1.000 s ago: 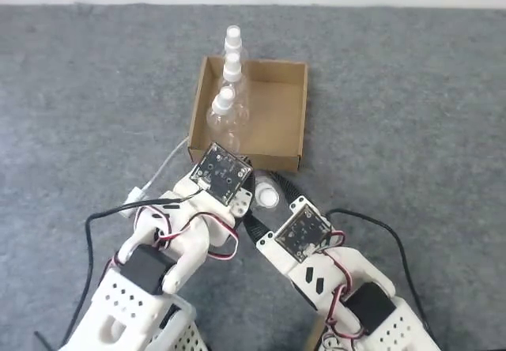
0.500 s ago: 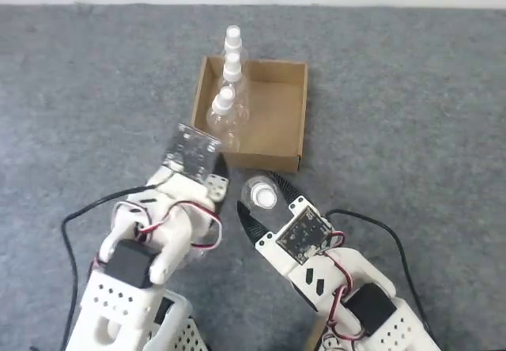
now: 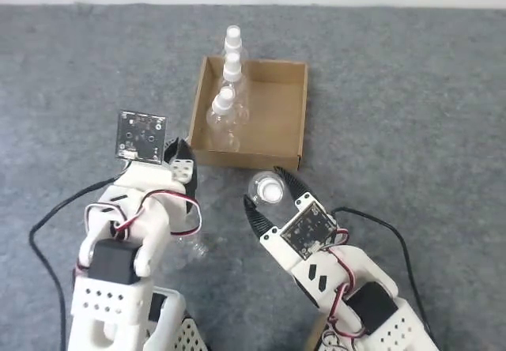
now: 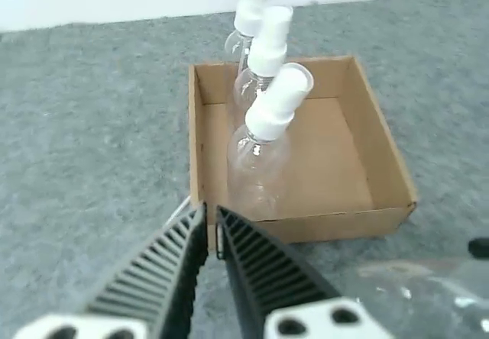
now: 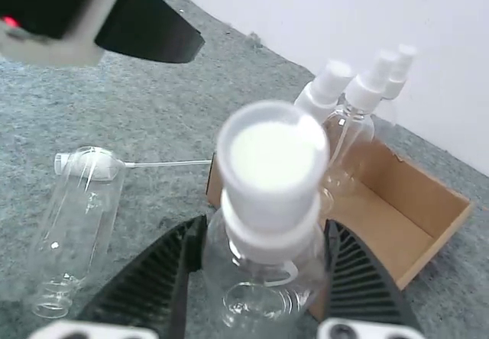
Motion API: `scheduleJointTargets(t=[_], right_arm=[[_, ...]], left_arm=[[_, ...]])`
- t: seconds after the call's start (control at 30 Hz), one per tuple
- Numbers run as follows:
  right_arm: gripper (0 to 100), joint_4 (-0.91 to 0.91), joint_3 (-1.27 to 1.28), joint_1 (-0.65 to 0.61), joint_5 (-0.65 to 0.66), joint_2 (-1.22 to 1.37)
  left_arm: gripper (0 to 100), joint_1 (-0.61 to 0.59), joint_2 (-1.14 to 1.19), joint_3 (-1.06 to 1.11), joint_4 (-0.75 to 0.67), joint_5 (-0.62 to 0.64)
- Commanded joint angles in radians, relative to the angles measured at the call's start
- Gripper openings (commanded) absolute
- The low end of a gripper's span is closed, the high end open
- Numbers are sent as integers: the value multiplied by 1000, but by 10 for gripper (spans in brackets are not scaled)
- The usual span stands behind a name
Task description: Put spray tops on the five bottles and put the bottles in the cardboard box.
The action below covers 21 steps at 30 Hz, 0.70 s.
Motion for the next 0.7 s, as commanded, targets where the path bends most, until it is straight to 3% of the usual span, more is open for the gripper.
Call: scheduleJointTargets(t=[0.0,0.37,0.67], right_arm=[[143,7,-61,15,8,-4],[143,90,-195,59,12,-4],[143,91,-310,130,11,-1]], left_arm=[[15,-38,-41,25,-60,25],[17,-75,-586,283,-48,23],[18,-170,-598,294,-20,26]])
